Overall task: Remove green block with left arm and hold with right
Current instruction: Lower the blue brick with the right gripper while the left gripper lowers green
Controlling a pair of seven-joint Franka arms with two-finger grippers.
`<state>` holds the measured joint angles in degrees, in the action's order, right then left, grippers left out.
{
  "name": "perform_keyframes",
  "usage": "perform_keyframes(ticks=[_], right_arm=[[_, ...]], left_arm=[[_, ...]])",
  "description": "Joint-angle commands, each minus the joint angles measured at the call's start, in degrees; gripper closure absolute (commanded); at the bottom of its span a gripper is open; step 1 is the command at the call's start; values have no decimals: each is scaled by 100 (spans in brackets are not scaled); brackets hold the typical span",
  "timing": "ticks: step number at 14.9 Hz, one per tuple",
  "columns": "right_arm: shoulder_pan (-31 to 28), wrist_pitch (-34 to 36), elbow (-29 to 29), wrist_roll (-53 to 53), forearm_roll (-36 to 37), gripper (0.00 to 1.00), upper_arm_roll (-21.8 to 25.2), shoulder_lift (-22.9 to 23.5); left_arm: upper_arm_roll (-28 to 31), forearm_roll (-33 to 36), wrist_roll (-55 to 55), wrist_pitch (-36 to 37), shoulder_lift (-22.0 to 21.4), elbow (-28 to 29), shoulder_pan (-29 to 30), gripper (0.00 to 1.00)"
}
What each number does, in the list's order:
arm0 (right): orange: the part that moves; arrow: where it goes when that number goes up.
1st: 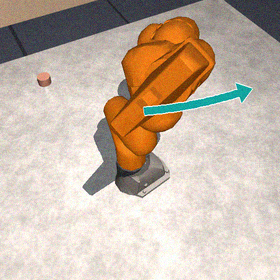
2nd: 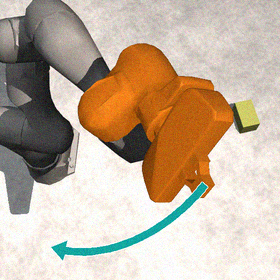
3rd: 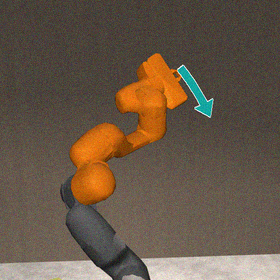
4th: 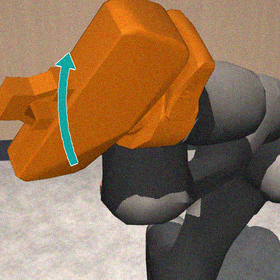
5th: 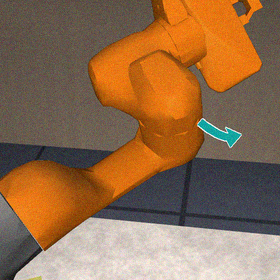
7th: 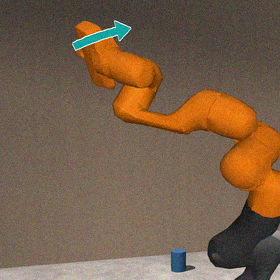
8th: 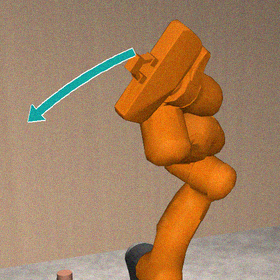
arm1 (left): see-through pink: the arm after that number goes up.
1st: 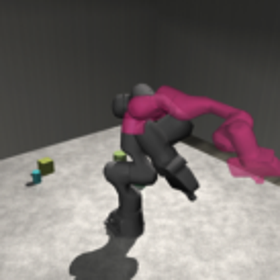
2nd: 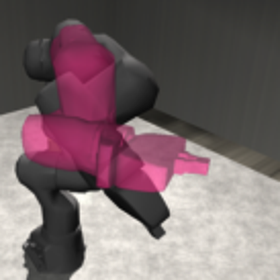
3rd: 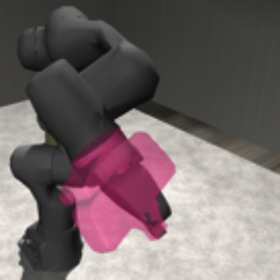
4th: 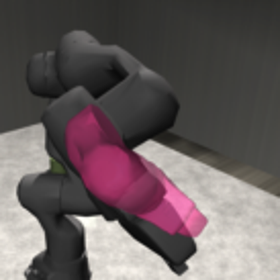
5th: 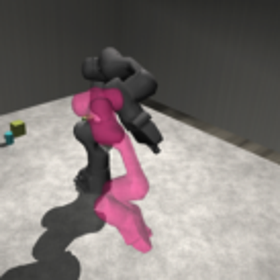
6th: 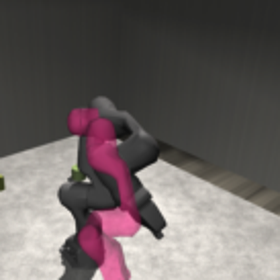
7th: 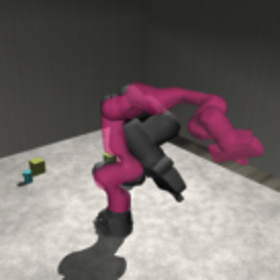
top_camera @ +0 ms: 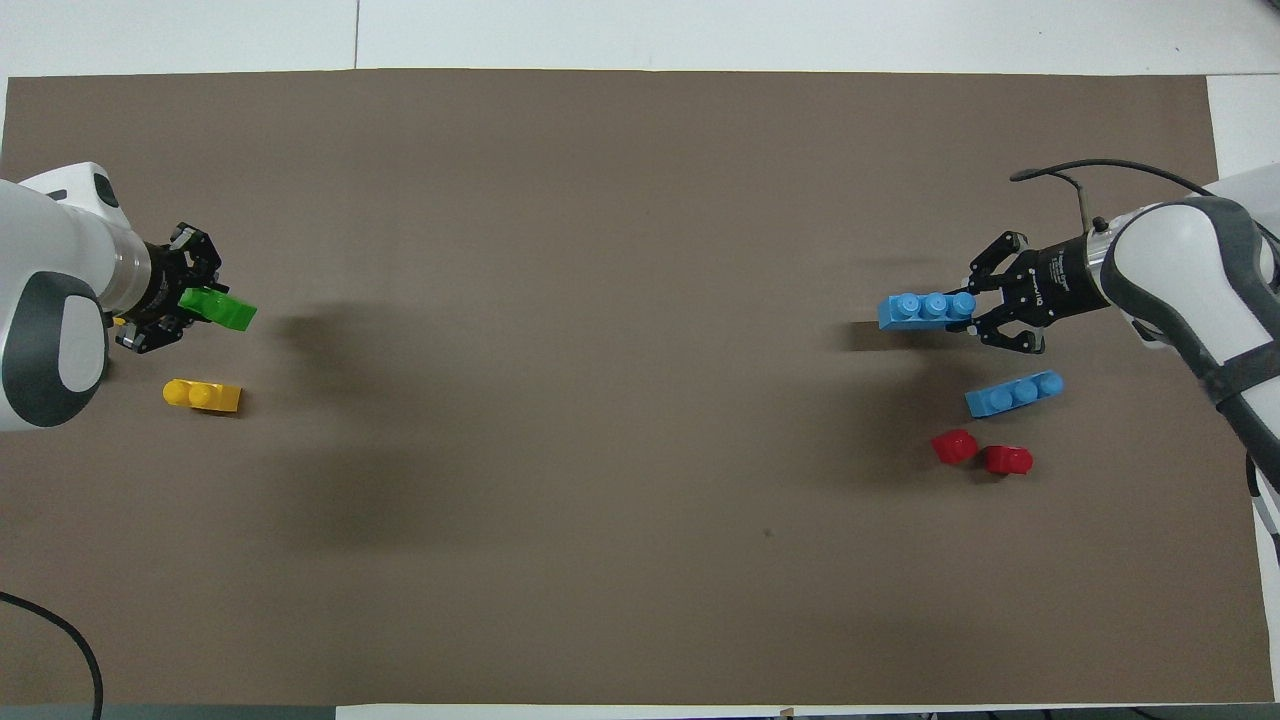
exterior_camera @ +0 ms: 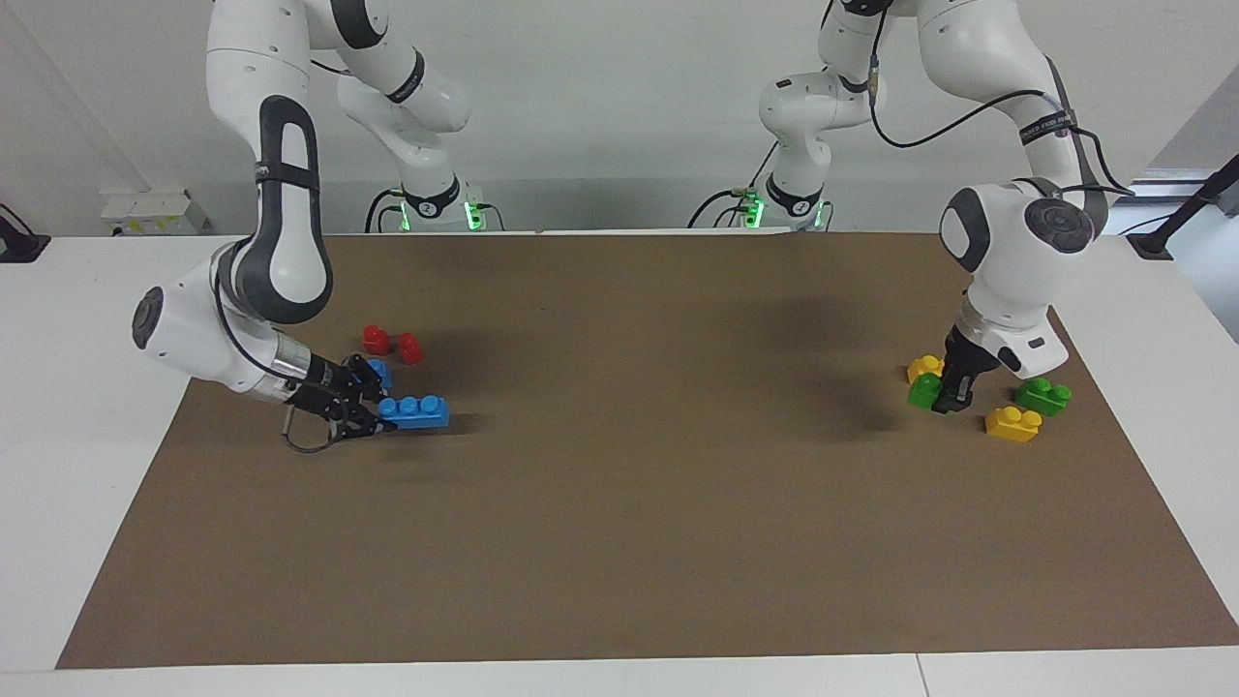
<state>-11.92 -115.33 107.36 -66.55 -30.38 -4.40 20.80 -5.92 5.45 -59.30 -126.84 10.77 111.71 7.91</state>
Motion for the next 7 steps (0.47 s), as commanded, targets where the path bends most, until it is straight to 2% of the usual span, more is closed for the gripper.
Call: perform_keyframes(ticks=[1, 5, 7], right_arm=[[-143, -393, 548, 308, 50, 100, -26, -261], [-162, -473, 646, 459, 50, 100, -26, -270], [-101, -718, 874, 468, 59, 100, -43, -339]], left_arm=[[-50, -17, 462, -436, 65, 193, 228, 100], [-41, -9, 850, -867, 504, 123, 298, 100], [-41, -9, 920, -1113, 672, 123, 307, 100]])
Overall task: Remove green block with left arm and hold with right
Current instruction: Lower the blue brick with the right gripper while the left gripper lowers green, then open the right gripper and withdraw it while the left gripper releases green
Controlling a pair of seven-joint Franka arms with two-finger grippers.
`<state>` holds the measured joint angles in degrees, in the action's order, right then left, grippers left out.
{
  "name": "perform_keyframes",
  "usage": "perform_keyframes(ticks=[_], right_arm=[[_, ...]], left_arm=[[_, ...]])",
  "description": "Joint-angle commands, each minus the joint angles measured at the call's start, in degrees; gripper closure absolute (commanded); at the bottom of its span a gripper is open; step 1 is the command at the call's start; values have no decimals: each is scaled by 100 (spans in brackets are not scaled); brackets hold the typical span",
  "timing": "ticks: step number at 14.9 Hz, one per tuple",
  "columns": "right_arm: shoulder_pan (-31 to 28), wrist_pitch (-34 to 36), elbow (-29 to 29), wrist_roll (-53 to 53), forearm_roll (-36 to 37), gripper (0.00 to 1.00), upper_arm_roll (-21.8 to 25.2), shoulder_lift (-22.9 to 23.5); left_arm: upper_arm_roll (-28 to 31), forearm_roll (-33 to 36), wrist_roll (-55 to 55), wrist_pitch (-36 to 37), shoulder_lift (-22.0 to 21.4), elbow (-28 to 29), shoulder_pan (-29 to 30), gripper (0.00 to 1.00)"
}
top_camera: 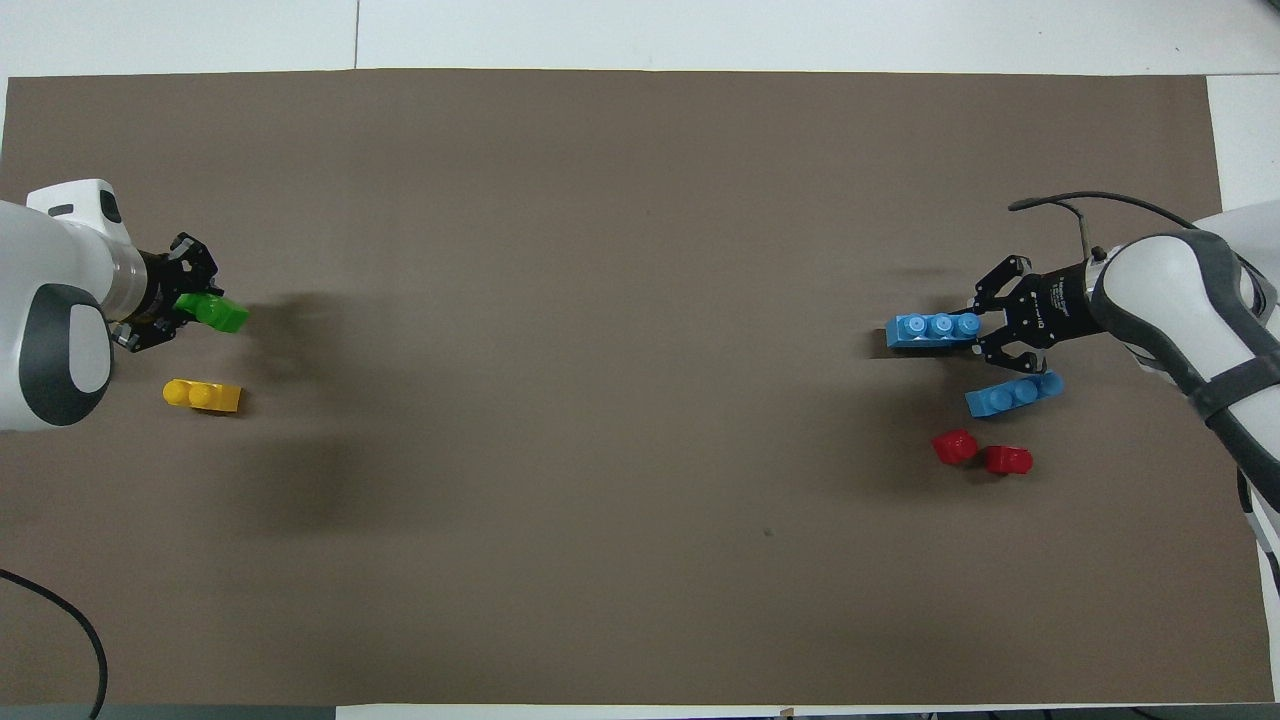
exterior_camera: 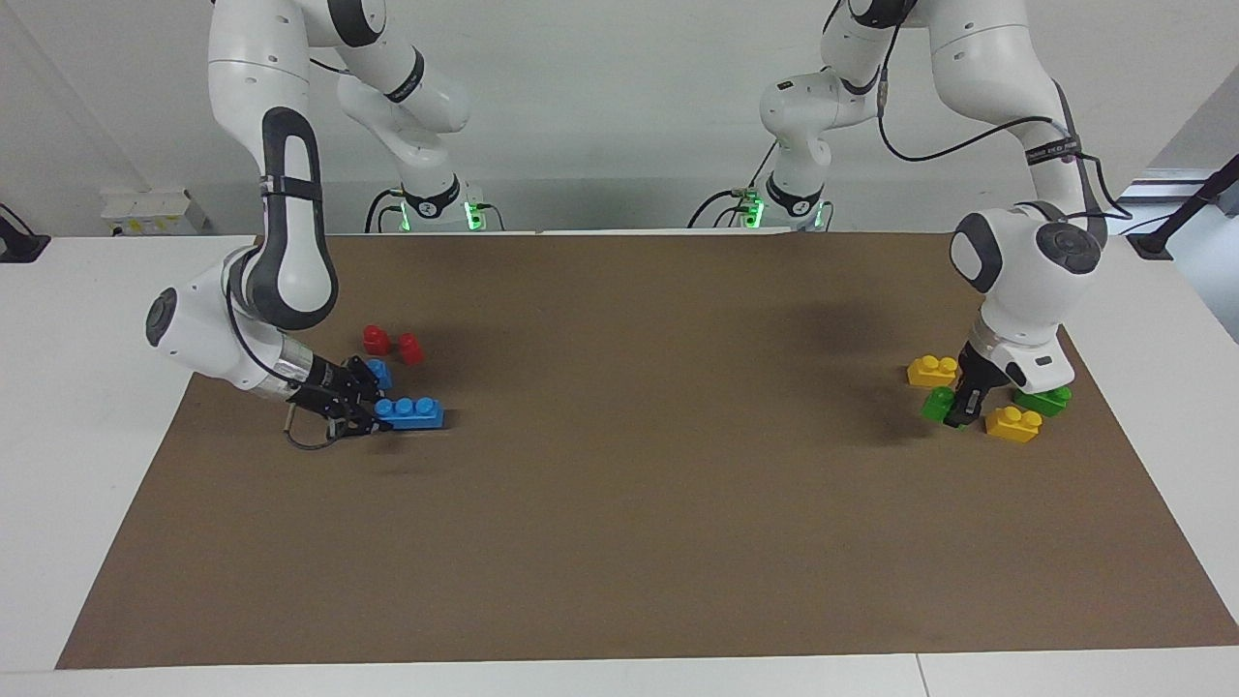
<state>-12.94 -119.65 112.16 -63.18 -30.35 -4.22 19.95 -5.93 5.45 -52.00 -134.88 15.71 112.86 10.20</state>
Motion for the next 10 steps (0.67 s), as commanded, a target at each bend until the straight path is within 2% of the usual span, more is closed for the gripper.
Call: perform_keyframes(ticks=[1, 3, 4, 5, 6, 7, 9, 10], right_arm=[[28, -392, 473, 130, 55, 100, -71, -272], [116, -445, 491, 139, 55, 100, -71, -273], [134, -445, 491, 139, 55, 75, -71, -273], [151, -437, 482, 156, 55, 26, -71, -273], [152, -428, 474, 148, 55, 9, -71, -273], [152, -393, 447, 157, 55, 2, -71, -273], [134, -305, 351, 139, 55, 1, -62, -342], [134, -131, 211, 122, 55, 1, -53, -386]], left_arm=[[-31, -9, 190, -346, 222, 8, 79, 100], [-31, -9, 199, -477, 301, 8, 87, 100], [-31, 0, 199, -557, 362, 8, 131, 100], [-31, 0, 216, -601, 380, 8, 166, 100], [-31, 0, 286, -610, 381, 8, 167, 100], [-31, 0, 357, -627, 389, 17, 175, 100], [-31, 0, 418, -654, 381, 34, 175, 0], [-31, 0, 427, -637, 389, 34, 175, 0]])
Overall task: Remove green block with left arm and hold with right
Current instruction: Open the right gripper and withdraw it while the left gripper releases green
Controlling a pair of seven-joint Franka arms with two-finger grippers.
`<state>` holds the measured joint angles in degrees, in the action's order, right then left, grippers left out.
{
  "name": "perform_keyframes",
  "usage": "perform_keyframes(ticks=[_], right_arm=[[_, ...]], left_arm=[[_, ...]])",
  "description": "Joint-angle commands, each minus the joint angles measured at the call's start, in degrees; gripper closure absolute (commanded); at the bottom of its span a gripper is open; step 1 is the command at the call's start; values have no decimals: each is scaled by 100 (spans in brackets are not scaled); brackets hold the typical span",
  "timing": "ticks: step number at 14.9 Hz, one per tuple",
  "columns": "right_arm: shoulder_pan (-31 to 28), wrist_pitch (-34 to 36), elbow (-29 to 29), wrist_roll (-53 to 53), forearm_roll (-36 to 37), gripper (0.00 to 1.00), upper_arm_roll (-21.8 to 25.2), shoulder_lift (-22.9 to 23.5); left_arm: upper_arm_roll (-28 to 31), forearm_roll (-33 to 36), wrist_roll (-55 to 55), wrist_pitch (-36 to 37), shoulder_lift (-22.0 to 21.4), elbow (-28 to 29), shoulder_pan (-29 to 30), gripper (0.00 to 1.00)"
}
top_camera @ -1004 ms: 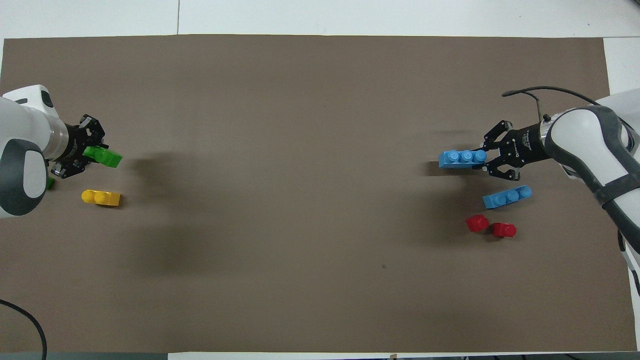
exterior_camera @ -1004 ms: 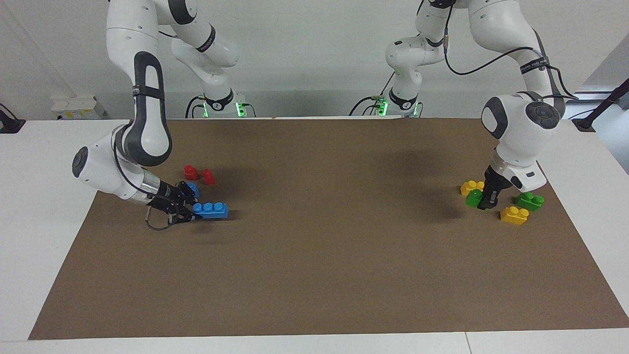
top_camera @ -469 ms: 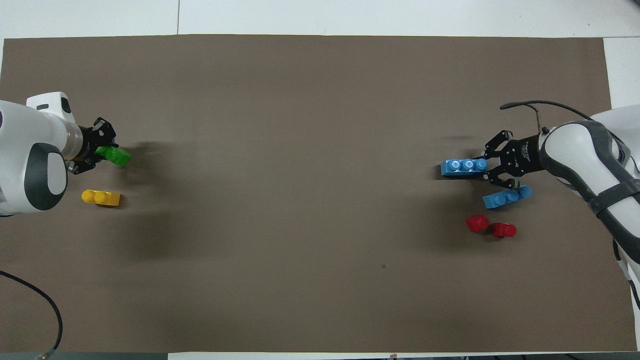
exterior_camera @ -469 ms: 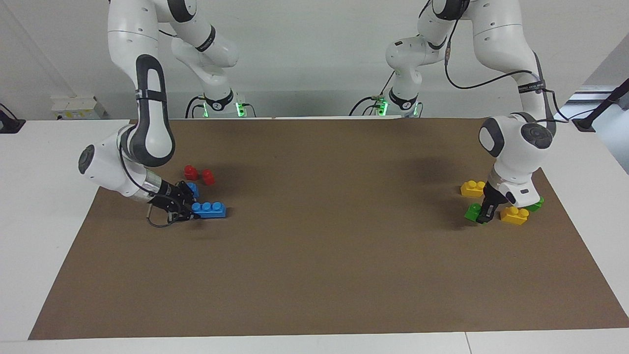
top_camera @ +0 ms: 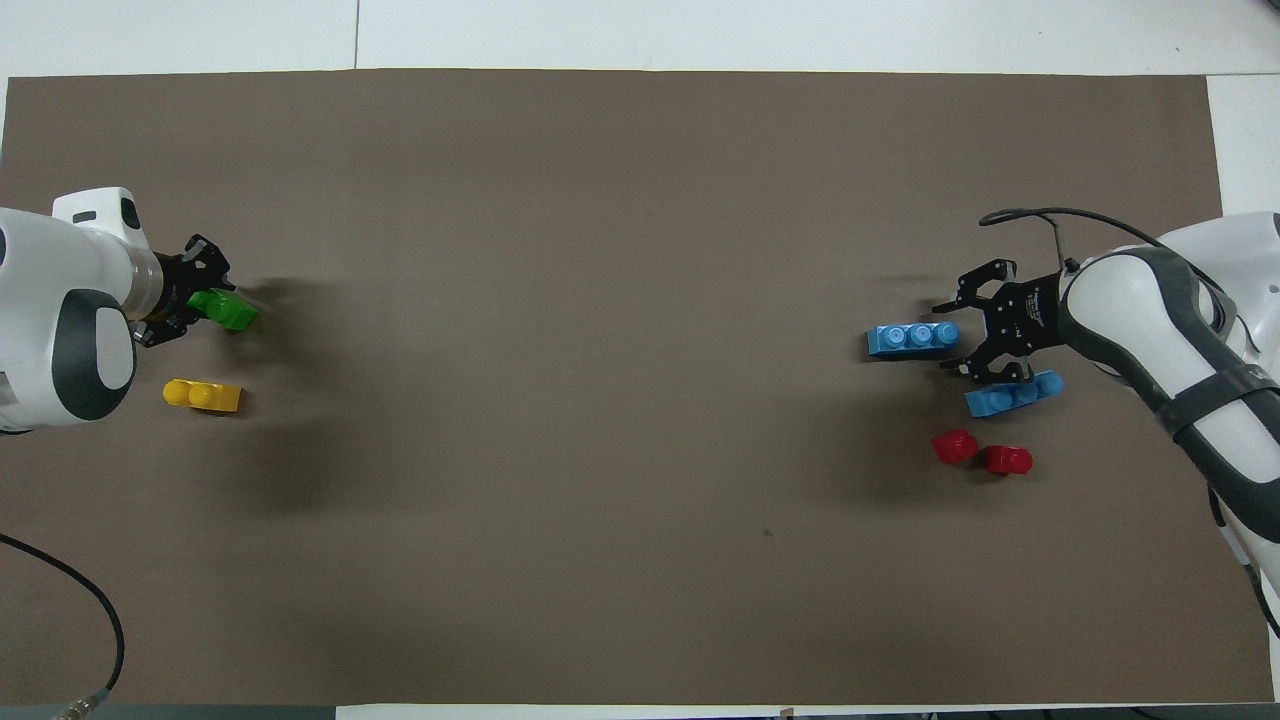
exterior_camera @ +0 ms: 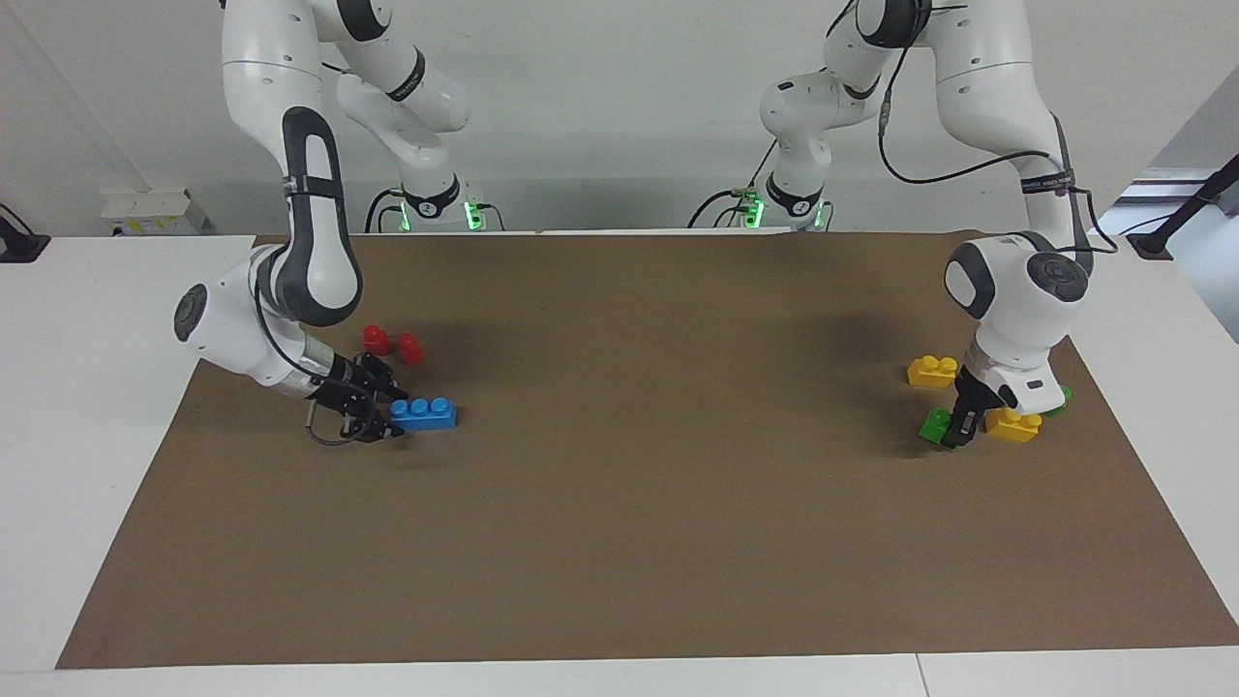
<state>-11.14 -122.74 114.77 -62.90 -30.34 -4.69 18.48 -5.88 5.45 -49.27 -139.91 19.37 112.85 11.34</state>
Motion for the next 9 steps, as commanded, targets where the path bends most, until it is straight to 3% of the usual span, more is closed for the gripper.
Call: perform_keyframes(ticks=[1, 3, 6, 9], right_arm=[[-64, 415, -225, 50, 54, 1, 3, -248], [-90, 785, -507, 41, 133, 1, 29, -371], [-91, 1232, -884, 268, 1019, 0, -23, -740], [-108, 2173, -1491, 1565, 1257, 0, 3, -968]], left_arm=[[-36, 0, 146, -116, 14, 18, 52, 0], [-36, 0, 155, -72, 5, 1, 43, 0], [-36, 0, 146, -80, 5, -8, 43, 0], [-36, 0, 146, -72, 5, -17, 43, 0]])
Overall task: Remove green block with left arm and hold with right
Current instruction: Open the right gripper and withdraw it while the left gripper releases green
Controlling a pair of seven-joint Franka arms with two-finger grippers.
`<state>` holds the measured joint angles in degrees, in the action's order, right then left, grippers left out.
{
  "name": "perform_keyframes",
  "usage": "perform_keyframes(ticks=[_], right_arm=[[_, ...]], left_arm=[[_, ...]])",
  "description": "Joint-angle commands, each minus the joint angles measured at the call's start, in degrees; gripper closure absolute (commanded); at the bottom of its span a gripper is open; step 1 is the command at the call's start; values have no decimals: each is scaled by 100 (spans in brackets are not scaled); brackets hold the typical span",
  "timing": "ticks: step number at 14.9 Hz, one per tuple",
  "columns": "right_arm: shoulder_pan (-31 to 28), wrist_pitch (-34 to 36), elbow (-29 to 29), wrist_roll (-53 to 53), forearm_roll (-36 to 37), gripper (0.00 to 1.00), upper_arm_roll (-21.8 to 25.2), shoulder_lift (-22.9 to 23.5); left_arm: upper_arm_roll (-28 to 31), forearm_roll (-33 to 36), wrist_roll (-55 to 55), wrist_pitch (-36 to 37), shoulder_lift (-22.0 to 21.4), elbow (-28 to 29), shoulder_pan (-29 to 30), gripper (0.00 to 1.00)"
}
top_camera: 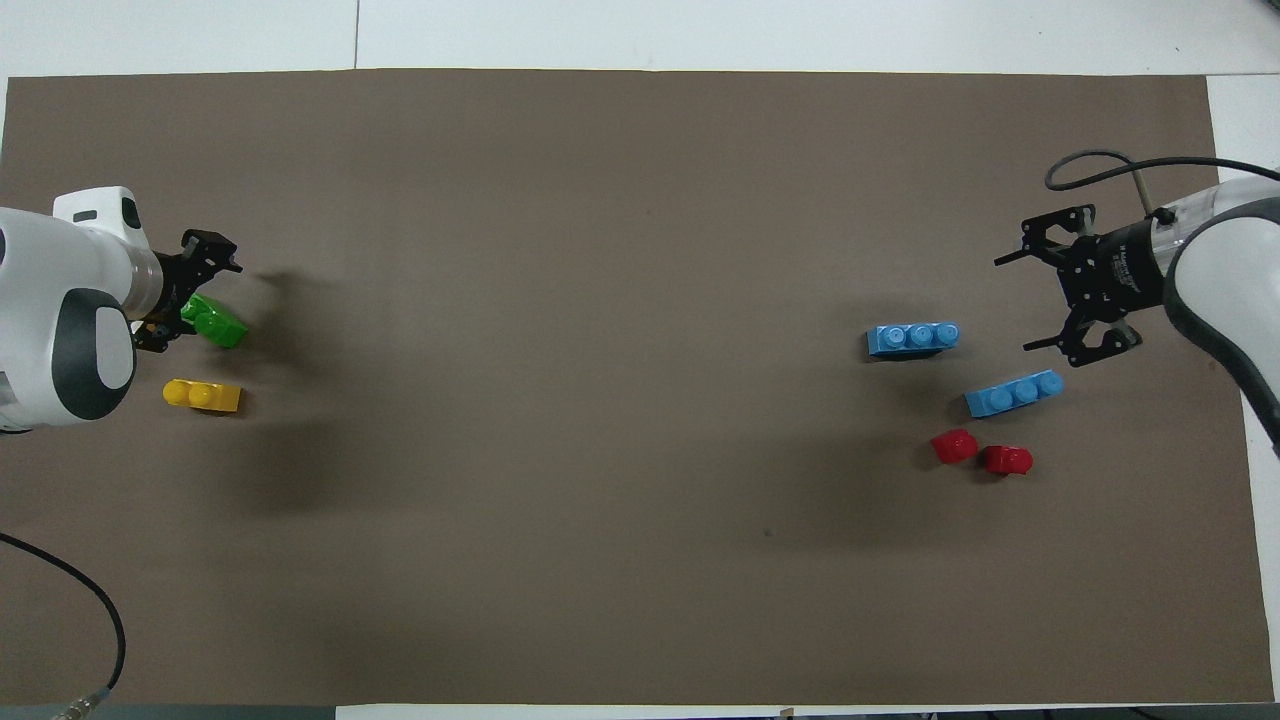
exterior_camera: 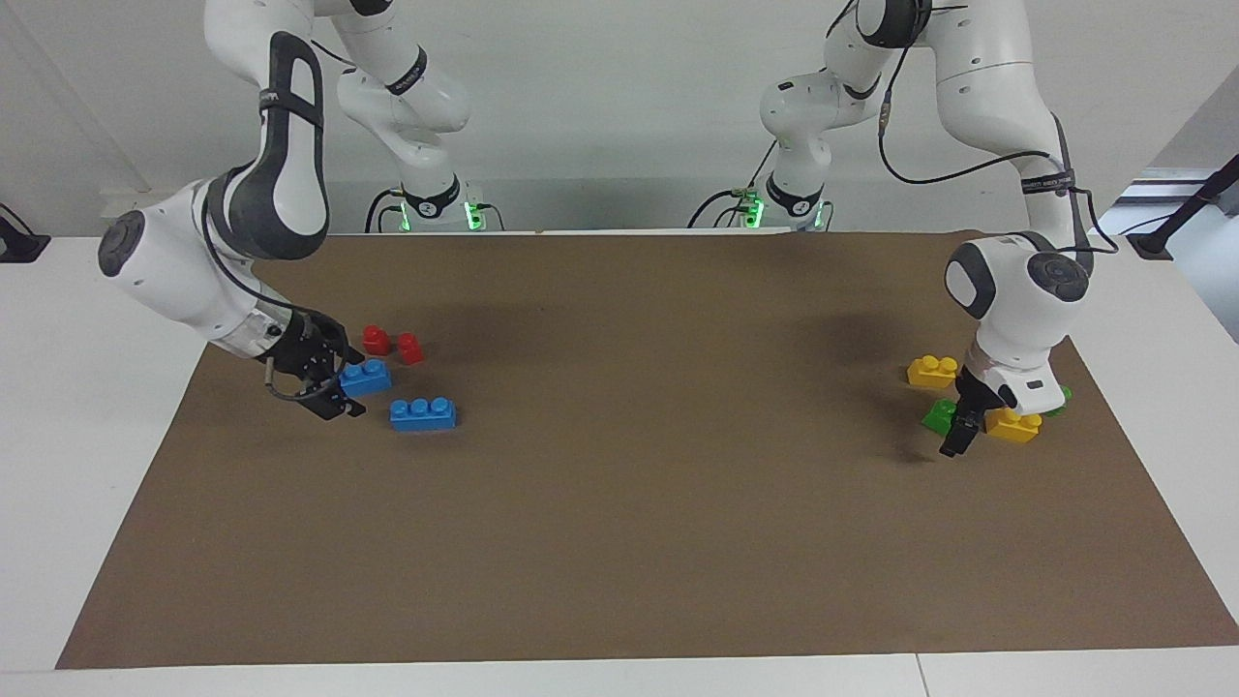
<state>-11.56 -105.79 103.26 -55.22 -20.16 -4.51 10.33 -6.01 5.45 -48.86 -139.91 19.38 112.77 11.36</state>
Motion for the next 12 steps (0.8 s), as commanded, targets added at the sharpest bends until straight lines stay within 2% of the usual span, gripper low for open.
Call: perform_keyframes(ticks=[1, 4, 8, 10, 12], right_arm=[[-83, 637, -446, 1228, 424, 0, -15, -284], [-39, 1042, -508, 2992, 1127, 0, -24, -750], [-4, 1656, -508, 4736, 1331, 0, -33, -1199], [40, 1903, -499, 5151, 1532, 0, -103, -1288], [259, 1843, -526, 5170, 1997, 0, -103, -1279]], left_arm=[[-23, 0, 96, -62, 4, -9, 33, 0], [-23, 0, 105, 60, -39, -26, 24, 0], [-23, 44, 122, 893, -136, -421, -2, 0], [-32, 44, 122, 1342, -285, -545, -38, 0], [-40, 44, 271, 1685, -531, -545, -38, 0]])
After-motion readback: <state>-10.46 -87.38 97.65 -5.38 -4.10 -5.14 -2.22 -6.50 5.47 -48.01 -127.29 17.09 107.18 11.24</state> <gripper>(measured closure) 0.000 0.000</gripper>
